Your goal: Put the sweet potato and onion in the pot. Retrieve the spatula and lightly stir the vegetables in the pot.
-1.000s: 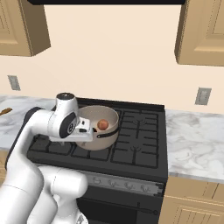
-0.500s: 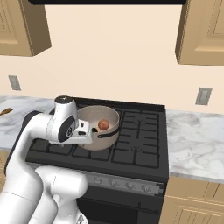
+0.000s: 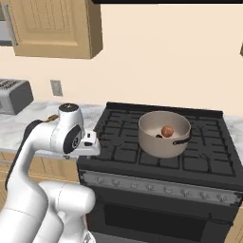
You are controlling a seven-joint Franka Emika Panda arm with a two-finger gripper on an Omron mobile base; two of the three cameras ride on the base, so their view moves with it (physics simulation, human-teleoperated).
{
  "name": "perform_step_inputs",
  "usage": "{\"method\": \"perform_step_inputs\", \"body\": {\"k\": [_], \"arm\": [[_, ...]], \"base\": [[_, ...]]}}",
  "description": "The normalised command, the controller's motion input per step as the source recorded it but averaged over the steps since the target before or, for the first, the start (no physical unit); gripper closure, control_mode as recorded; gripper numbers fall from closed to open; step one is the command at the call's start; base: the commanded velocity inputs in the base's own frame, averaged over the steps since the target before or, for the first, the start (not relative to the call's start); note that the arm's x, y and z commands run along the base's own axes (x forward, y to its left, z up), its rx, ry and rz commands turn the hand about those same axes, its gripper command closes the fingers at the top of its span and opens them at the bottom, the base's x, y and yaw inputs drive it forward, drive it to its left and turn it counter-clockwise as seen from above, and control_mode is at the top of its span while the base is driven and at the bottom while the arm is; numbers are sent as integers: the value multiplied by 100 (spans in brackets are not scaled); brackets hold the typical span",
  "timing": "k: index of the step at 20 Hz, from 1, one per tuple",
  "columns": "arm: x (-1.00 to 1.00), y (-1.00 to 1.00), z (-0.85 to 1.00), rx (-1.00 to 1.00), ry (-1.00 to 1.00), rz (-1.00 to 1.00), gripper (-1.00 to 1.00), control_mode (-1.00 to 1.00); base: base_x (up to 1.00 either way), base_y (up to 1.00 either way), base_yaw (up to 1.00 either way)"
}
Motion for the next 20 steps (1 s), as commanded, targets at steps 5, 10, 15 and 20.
{"method": "perform_step_inputs", "body": {"k": [5,10,15,20], "arm": [[0,0,0,0,0,0,-100,100],[0,0,0,0,0,0,-100,100],[0,0,0,0,0,0,-100,100],[0,0,0,0,0,0,-100,100]], "base": [[1,100,-8],[20,67,0],[46,65,0],[52,46,-5]]}}
